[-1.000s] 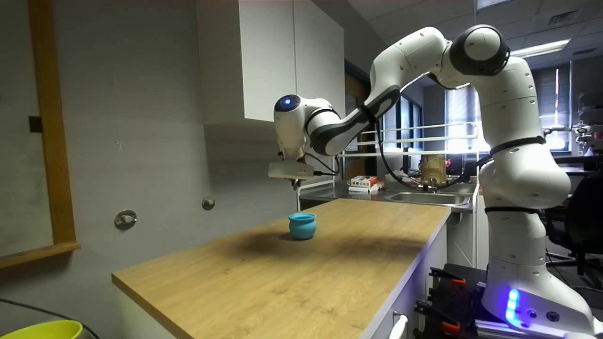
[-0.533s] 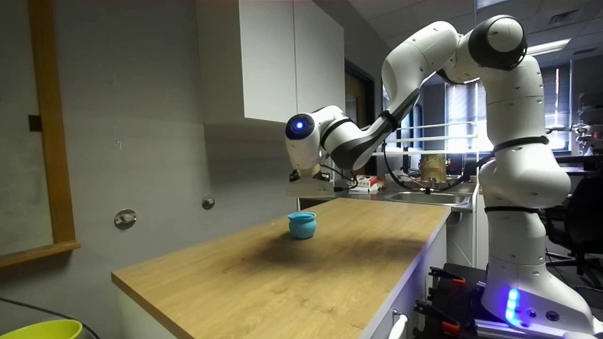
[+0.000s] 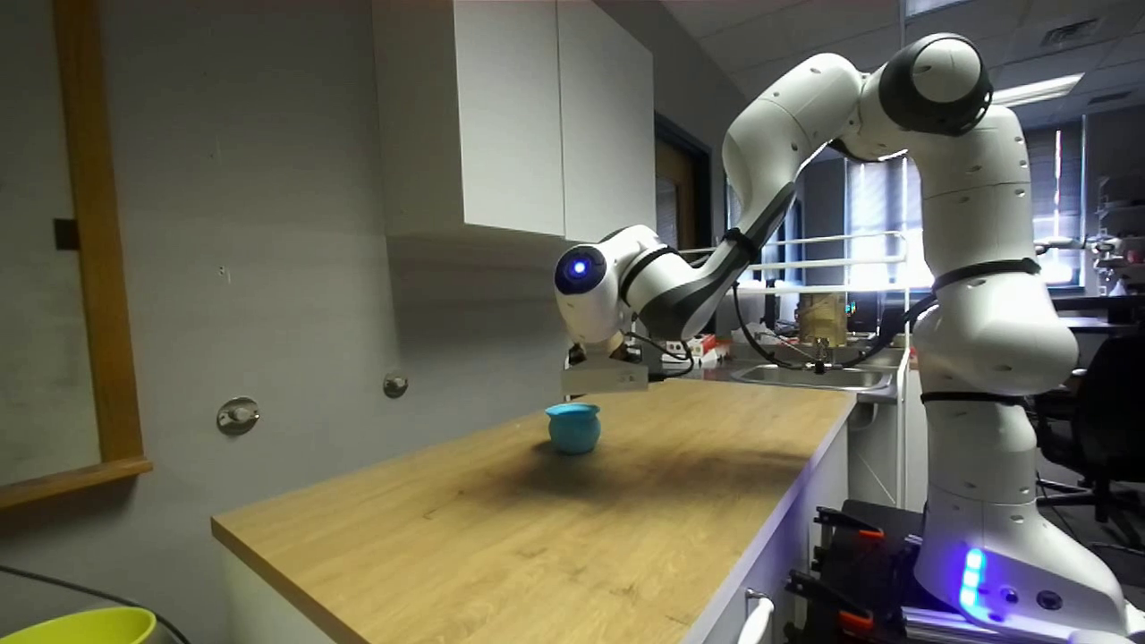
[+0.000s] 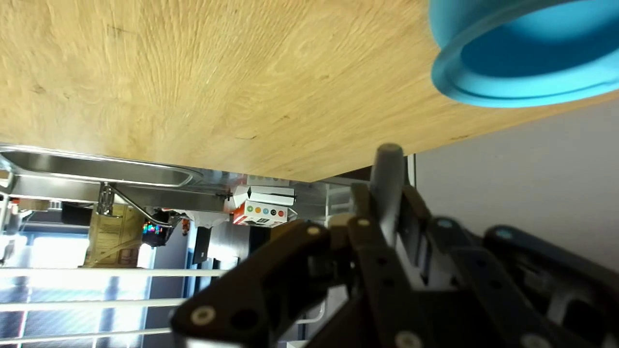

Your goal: Place the marker in the vase

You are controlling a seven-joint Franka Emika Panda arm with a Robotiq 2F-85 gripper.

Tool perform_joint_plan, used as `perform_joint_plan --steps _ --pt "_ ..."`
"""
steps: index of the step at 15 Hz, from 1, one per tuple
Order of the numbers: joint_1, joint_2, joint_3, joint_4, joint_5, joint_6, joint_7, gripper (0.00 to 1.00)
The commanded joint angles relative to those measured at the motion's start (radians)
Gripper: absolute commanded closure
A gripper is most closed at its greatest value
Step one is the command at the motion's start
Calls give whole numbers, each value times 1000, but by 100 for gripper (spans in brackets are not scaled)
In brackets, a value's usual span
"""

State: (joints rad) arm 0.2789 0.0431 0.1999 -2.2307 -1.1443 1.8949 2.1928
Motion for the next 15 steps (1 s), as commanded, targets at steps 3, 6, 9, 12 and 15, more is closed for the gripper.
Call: perform_joint_plan --steps 3,6,9,12,15 --pt "-14 45 12 61 -33 18 11 94" --pt "-14 82 10 122 -43 23 -3 94" --pt "-8 130 11 196 -57 23 -17 94" --pt "-2 186 8 263 -75 15 -27 94" --pt "-3 238 0 306 -93 14 -30 94"
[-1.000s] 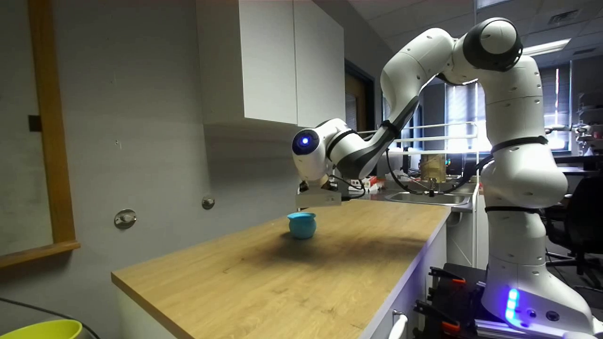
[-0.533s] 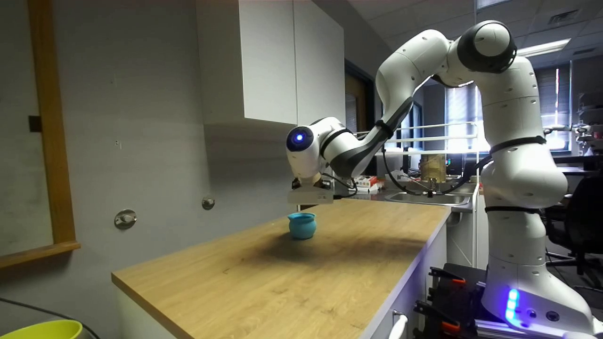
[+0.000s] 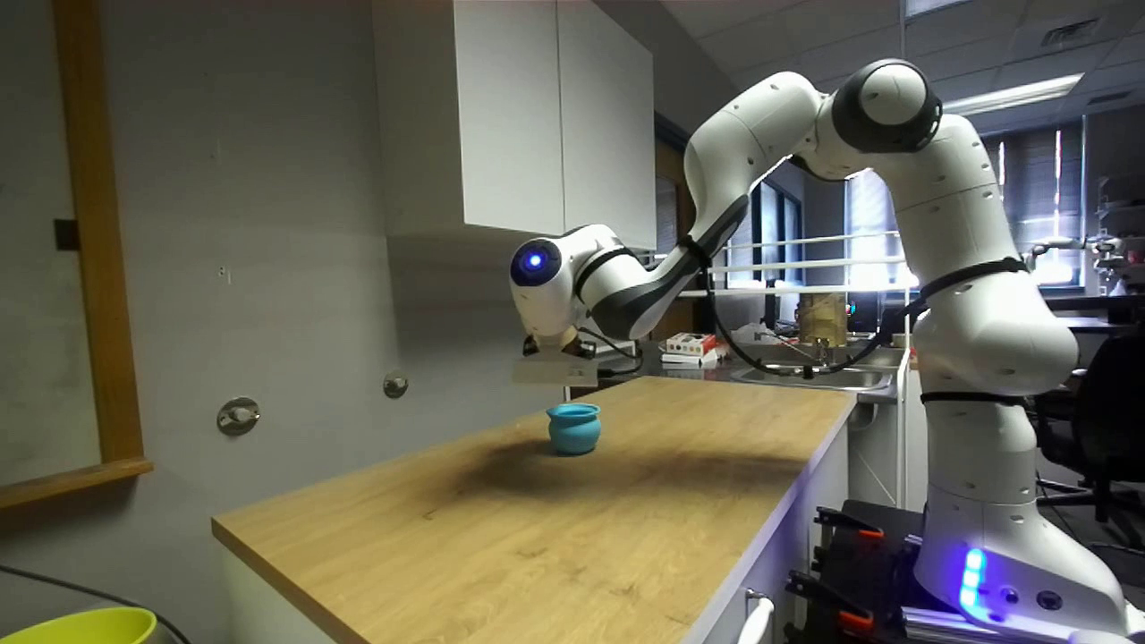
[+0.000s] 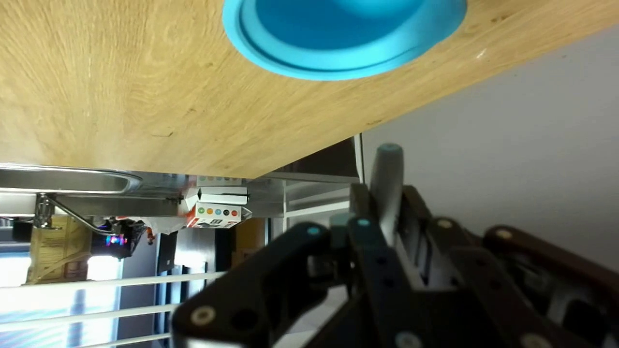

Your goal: Place the marker in the vase

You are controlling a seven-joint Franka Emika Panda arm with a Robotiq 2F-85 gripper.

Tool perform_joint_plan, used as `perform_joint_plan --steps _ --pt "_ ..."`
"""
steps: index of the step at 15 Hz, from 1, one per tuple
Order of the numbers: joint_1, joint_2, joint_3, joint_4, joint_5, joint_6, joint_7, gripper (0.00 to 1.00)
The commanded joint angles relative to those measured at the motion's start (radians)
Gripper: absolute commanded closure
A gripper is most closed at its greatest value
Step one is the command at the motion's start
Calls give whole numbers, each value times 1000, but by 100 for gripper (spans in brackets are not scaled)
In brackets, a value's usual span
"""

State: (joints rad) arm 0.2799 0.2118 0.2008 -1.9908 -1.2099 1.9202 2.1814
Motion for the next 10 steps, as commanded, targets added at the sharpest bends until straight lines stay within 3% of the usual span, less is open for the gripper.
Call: perform_joint_plan --steps 1,10 --pt "-4 84 -4 75 -32 -12 -20 94" --pt "-8 142 -25 93 -58 -11 -14 94"
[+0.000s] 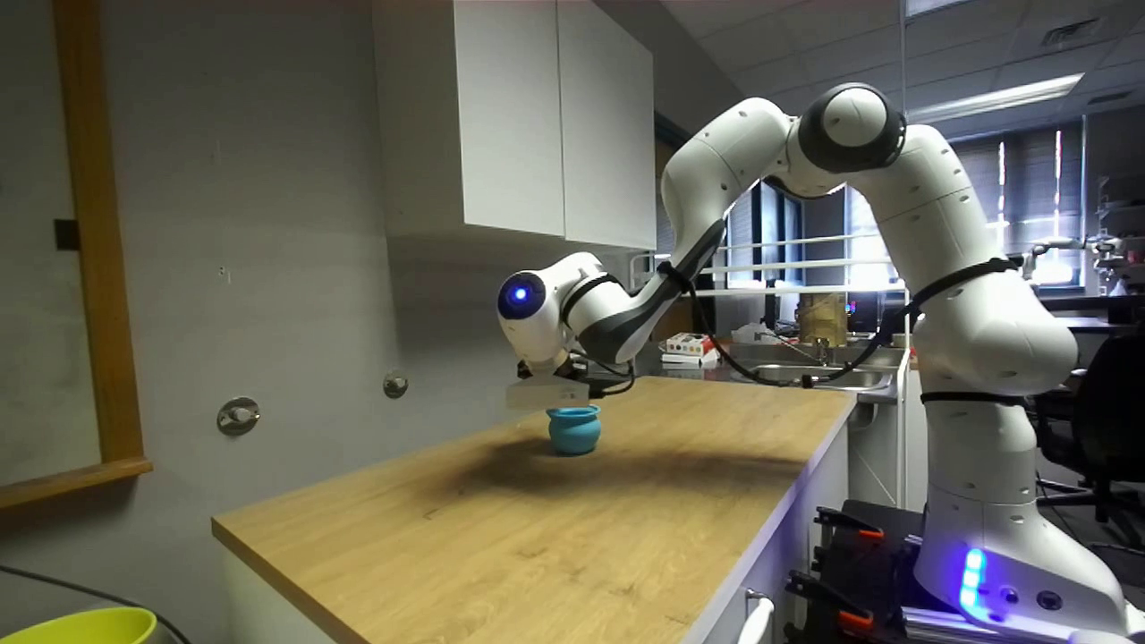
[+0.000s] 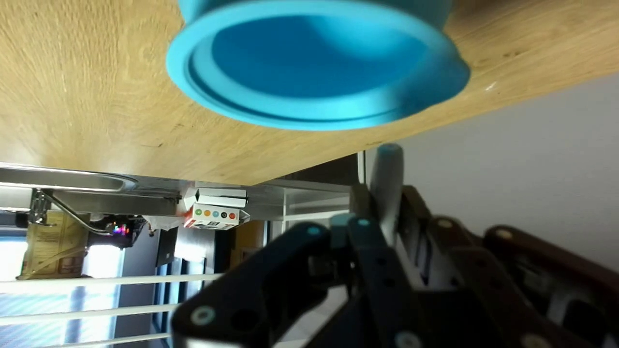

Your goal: Place the marker in the vase

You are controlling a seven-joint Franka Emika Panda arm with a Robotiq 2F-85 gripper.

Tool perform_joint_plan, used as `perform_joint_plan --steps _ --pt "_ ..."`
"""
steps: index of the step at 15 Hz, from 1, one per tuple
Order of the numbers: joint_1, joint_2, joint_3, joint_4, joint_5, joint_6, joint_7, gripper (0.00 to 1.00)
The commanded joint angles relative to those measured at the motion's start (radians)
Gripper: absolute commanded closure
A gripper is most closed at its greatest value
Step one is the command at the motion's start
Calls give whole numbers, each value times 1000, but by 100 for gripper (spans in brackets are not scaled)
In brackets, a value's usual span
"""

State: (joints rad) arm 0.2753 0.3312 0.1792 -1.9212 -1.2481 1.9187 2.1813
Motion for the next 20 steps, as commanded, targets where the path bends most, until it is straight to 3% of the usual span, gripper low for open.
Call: perform_joint_plan --steps 1,20 --pt "-4 23 -5 20 -21 -9 -11 94" --pt "9 -17 8 -57 -5 -11 52 94"
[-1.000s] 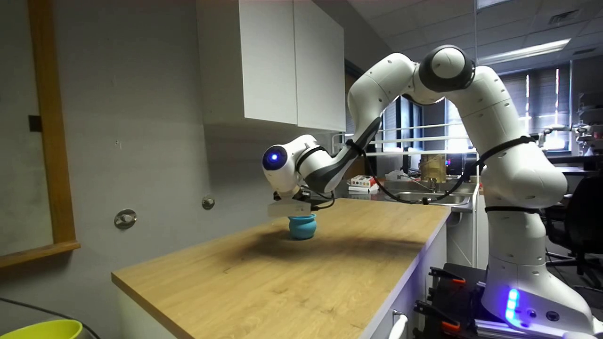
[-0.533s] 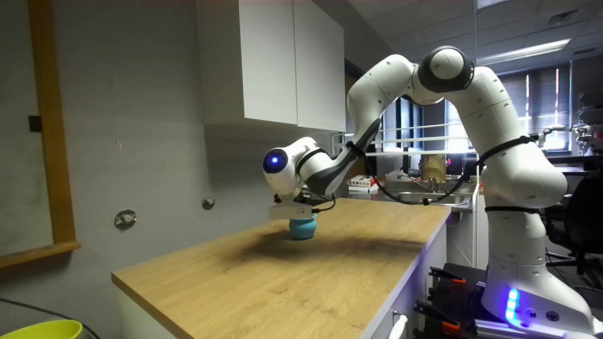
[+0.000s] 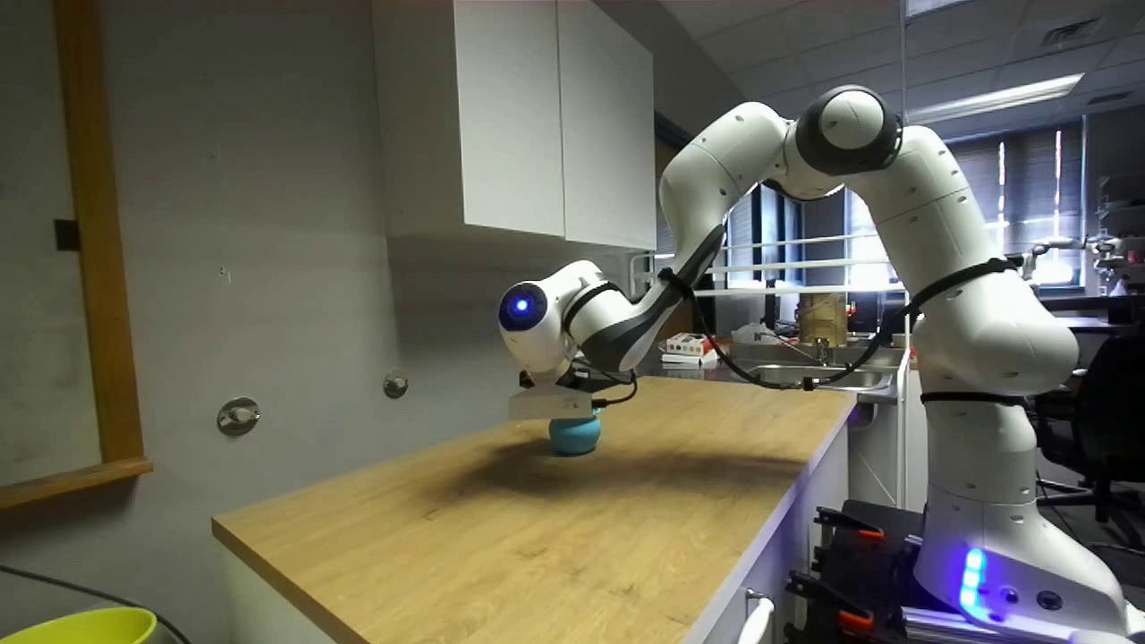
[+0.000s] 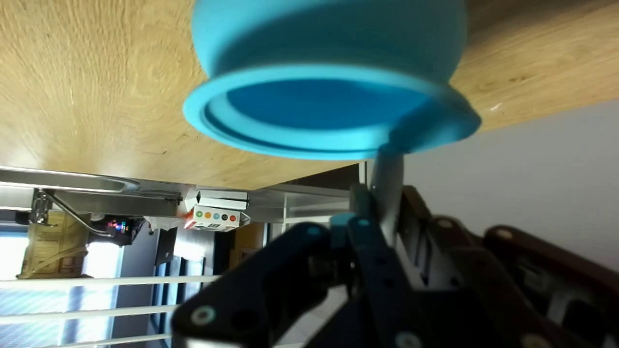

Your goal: Place the marker in the vase

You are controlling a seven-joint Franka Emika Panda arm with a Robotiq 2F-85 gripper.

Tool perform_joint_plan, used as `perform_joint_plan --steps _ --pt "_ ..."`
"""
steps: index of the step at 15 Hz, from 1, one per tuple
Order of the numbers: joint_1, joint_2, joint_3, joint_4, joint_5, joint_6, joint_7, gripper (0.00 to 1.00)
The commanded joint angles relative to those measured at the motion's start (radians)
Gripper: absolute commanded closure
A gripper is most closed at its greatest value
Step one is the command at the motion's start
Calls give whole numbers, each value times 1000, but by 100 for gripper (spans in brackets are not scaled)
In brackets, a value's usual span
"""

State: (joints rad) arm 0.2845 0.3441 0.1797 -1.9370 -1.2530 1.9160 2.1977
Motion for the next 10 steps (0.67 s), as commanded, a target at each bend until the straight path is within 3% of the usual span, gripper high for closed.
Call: perform_joint_plan --steps 1,10 --pt "-1 -33 8 -49 1 -6 42 94" --pt "-8 -71 15 -133 7 7 104 94"
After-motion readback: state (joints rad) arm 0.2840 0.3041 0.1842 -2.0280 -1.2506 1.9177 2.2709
